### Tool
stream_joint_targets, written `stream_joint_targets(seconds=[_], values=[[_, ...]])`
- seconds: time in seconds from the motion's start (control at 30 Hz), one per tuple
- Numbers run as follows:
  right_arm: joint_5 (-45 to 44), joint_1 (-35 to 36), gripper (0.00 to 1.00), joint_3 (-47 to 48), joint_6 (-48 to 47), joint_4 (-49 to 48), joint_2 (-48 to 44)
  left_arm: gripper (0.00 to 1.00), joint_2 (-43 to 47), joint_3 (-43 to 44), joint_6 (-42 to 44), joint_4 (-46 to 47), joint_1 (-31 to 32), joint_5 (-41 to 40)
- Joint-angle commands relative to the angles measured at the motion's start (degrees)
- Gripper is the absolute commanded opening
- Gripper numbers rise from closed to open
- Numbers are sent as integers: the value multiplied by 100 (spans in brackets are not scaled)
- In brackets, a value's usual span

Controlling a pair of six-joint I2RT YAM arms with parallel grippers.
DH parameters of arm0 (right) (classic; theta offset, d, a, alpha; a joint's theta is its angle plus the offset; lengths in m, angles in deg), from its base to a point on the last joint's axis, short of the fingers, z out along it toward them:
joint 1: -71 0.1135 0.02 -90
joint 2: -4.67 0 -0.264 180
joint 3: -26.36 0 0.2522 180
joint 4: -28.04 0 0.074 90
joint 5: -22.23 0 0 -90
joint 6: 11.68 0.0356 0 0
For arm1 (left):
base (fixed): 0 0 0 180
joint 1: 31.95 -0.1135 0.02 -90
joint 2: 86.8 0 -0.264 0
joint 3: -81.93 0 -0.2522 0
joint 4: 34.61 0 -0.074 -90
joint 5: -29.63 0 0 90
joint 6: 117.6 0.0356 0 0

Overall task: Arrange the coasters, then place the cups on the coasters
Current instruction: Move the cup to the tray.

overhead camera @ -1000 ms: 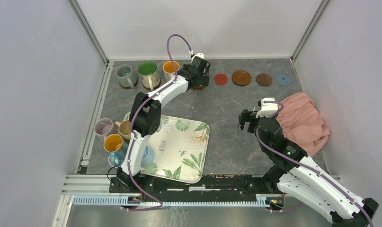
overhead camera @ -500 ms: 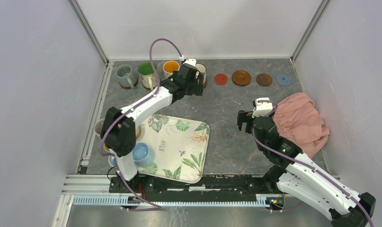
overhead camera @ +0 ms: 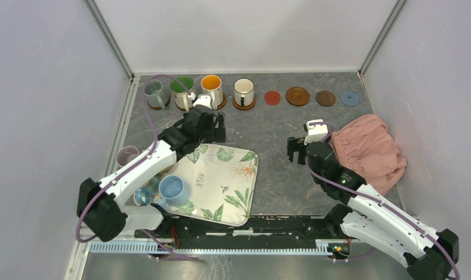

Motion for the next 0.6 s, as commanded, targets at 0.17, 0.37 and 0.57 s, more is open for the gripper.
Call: stream_joint_targets(seconds=[0.17, 0.37, 0.57], values=[[413, -6, 98, -120, -88, -699, 133, 100, 1501, -929, -1157, -1147, 5, -505], [585, -10, 98, -113, 18, -789, 257, 100, 2181, -1429, -1832, -1780, 5, -579], [566, -4, 98, -188, 55, -795, 214, 100, 2810, -1510, -2618, -2353, -1, -1021]])
